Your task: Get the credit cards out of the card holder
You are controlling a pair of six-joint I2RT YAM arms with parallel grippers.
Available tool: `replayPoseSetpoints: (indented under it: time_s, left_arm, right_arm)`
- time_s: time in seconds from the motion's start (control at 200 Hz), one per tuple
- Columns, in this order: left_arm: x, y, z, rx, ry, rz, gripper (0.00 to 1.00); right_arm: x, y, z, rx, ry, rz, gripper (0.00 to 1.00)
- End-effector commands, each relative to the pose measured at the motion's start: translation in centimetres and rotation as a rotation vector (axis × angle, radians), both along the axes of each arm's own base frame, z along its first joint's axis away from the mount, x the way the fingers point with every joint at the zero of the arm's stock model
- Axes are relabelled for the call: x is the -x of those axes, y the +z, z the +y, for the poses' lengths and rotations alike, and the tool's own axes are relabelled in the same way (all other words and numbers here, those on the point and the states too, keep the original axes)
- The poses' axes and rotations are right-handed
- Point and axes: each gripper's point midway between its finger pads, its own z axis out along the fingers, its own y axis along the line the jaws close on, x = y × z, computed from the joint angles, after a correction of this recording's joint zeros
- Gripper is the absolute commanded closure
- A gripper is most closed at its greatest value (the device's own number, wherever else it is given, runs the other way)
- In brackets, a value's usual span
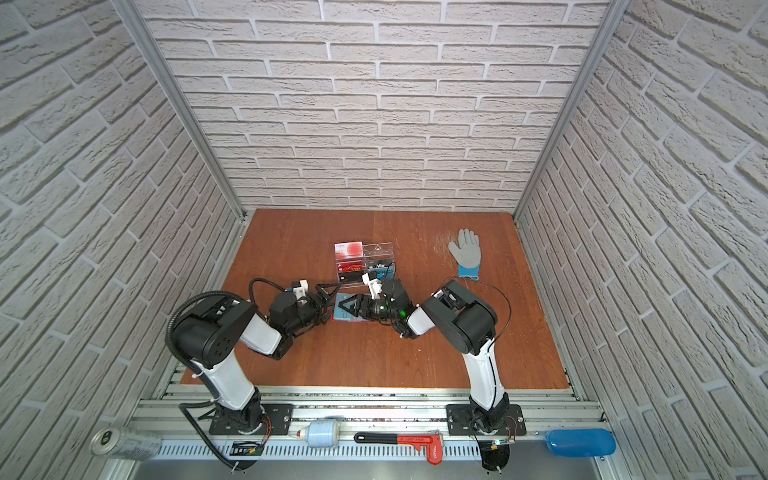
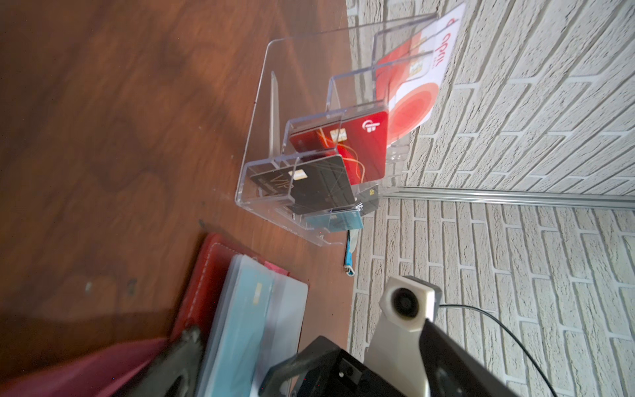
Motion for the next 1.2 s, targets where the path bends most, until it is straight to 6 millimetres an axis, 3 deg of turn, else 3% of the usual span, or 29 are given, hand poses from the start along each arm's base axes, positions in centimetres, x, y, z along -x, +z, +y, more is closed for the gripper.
replayPoseSetpoints:
  time_s: [0.0, 0.26, 0.36, 0.37, 0.42, 0.63, 1.195]
  left_arm:
    - [2.0, -3.5, 0.1, -0.043, -0.020, 0.120, 0.02]
    - [2.0, -3.5, 0.2, -0.045, -0.017, 0.119, 0.02]
    - [2.1, -3.6, 0.2, -0.049, -0.016, 0.122, 0.02]
    - [2.1, -3.7, 0.2, -0.049, -0.016, 0.123, 0.02]
    - [2.1, -3.7, 0.2, -0.050, -0.017, 0.124, 0.02]
    - [2.4, -4.0, 0.2, -0.051, -0.017, 0.130, 0.02]
    - [2.5, -4.1, 0.1, -0.047, -0.011, 0.132, 0.02]
  right_arm:
    - [-0.2, 0.3, -1.1, 0.096, -0.044, -0.033, 0.27]
    - [-0.2, -1.3, -1.3, 0.144, -0.052, 0.029, 0.27]
    - [-0.4, -0.7, -0.9, 0.119, -0.050, 0.025, 0.27]
    - [-0.3, -1.8, -0.9, 0.131, -0.050, 0.046, 0.27]
    - [-0.3, -2.0, -0.8, 0.129, -0.048, 0.054, 0.27]
    - [-0.6, -1.1, -0.4, 0.092, -0.052, 0.049, 0.27]
    - [-0.8, -1.0, 0.5, 0.037, -0.049, 0.067, 0.27]
